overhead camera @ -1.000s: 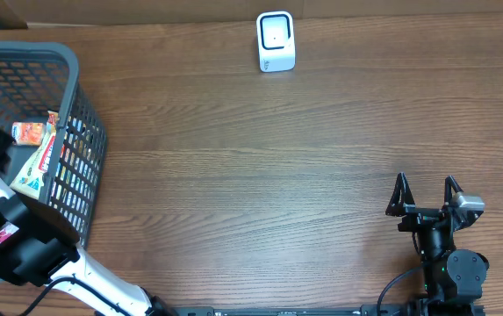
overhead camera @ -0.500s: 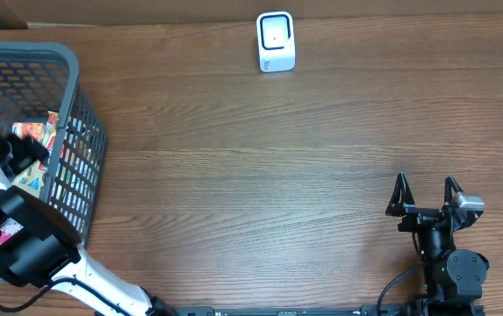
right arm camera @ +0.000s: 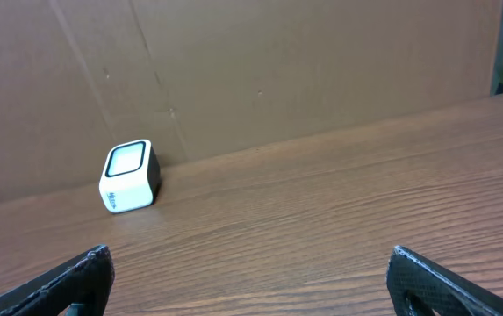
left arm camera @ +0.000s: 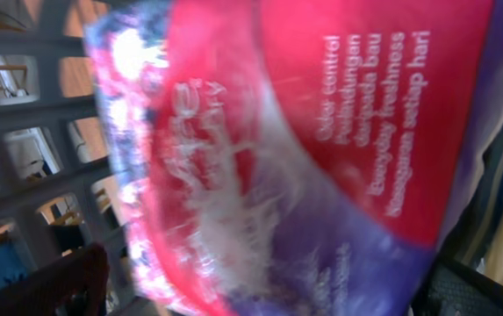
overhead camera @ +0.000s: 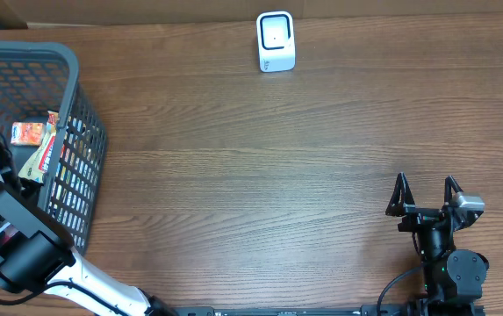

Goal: Scan the item barcode
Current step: 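Grasp the red-purple deodorizer pack with the left gripper inside basket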

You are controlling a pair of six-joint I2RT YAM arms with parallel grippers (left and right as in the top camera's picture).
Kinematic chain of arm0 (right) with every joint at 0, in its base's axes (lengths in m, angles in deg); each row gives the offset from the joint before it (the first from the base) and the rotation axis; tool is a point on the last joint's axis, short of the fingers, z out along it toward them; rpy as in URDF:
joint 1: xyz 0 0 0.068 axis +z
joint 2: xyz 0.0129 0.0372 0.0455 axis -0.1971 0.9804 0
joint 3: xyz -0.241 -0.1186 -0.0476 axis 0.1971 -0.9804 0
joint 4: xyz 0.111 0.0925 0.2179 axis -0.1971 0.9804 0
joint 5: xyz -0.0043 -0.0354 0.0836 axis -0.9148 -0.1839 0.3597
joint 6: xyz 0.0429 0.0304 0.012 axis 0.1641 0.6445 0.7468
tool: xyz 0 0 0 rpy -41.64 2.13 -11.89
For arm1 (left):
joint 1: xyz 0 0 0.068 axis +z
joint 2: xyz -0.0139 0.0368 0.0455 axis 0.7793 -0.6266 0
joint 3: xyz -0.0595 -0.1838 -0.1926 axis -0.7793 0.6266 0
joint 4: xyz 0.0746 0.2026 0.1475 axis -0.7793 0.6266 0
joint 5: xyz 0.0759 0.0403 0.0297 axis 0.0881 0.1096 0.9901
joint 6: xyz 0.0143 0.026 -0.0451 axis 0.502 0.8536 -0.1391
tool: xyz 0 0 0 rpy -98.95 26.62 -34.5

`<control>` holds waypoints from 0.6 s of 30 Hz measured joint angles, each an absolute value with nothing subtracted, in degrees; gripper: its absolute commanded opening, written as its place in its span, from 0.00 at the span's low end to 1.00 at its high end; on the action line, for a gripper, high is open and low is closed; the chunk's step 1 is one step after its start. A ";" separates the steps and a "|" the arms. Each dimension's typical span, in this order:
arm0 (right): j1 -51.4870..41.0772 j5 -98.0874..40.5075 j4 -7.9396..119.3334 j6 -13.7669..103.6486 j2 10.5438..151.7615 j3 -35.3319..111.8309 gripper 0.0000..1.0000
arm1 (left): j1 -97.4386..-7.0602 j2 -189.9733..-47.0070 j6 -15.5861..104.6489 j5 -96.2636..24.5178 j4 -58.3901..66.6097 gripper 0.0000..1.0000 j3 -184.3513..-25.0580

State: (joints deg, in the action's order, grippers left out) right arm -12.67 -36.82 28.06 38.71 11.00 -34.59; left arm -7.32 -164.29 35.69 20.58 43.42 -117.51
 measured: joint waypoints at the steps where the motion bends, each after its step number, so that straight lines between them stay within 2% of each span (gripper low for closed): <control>1: -12.67 -36.84 28.06 38.71 11.00 -34.59 1.00 | -7.32 -164.29 35.65 20.74 42.44 0.92 -116.38; 2: -12.67 -36.84 28.08 38.69 11.00 -34.59 1.00 | -7.32 -164.29 35.58 20.80 41.85 0.81 -115.59; 4: -12.67 -36.82 28.08 38.71 11.00 -34.59 1.00 | -7.32 -164.29 35.01 20.93 40.29 0.52 -113.84; 6: -12.67 -36.84 28.06 38.69 11.00 -34.59 1.00 | -7.50 -164.29 34.55 20.89 38.98 0.29 -112.79; 7: -12.65 -36.84 28.06 38.71 11.00 -34.59 1.00 | -7.69 -164.29 34.47 21.04 38.72 0.12 -112.57; 8: -12.67 -36.84 28.08 38.71 11.00 -34.59 1.00 | -7.89 -164.27 34.23 21.35 38.63 0.04 -112.53; 14: -12.65 -36.84 28.06 38.69 11.00 -34.59 1.00 | -8.09 -163.96 34.14 22.46 39.18 0.04 -112.55; 18: -12.67 -36.84 28.10 38.69 11.00 -34.59 1.00 | -8.09 -164.14 34.09 21.83 44.25 0.04 -114.89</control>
